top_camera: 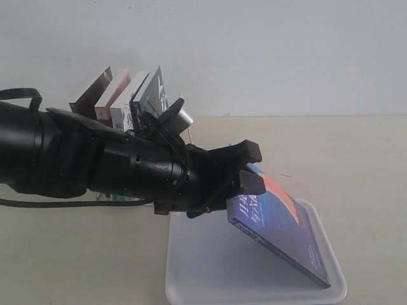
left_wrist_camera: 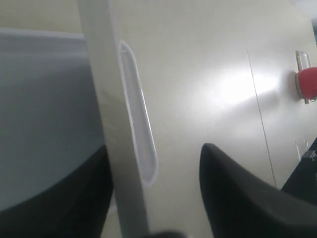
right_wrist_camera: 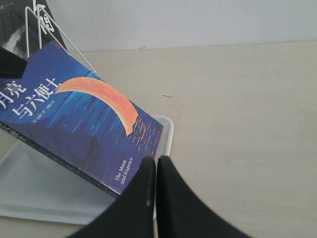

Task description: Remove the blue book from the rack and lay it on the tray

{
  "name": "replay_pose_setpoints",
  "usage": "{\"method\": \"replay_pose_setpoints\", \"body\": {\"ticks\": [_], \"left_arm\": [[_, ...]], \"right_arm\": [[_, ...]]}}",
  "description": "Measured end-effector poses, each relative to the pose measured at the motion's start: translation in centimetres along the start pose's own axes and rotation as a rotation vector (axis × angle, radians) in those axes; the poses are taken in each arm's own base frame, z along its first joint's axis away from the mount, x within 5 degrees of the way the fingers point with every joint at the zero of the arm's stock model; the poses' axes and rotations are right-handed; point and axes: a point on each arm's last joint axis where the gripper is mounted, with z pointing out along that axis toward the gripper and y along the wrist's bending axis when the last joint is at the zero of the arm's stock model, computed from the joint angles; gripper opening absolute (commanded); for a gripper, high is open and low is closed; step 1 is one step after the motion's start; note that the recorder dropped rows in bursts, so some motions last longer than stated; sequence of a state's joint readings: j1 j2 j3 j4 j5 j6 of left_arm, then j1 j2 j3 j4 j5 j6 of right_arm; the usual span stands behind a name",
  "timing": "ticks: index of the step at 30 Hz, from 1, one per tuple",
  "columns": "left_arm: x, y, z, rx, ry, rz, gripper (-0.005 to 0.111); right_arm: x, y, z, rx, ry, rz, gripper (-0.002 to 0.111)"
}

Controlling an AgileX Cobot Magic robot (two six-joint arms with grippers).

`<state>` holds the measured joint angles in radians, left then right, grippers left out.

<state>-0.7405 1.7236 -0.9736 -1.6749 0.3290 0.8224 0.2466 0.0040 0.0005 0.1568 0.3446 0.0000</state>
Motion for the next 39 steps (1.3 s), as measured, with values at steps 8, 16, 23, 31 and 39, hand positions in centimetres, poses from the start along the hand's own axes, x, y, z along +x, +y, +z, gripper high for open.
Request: {"method": "replay_pose_setpoints", "body": {"ticks": [8,16,23,31,39], "left_arm": [[0.2,-0.3,-0.8,-0.029,0.031,0.142,0.051],[0.3,0.0,-0.9,-0.054,0.052,0.205,0.051],[0.3,-0.1,-1.7,-0.09,0.064,0.281,0.051],[-1.2,-0.8,-4.8,-0.105,0.0,0.325,0.051],[-0.3,-0.3,-7.2,-0.106,0.022,0.34,0.051]], "right_arm": [[0.0,0.0,0.0,0.0,0.0,0.0,0.0],[0.0,0.0,0.0,0.0,0.0,0.0,0.0],[0.0,0.0,0.0,0.0,0.0,0.0,0.0],[0.0,0.0,0.0,0.0,0.0,0.0,0.0],[0.0,0.0,0.0,0.0,0.0,0.0,0.0]]}}
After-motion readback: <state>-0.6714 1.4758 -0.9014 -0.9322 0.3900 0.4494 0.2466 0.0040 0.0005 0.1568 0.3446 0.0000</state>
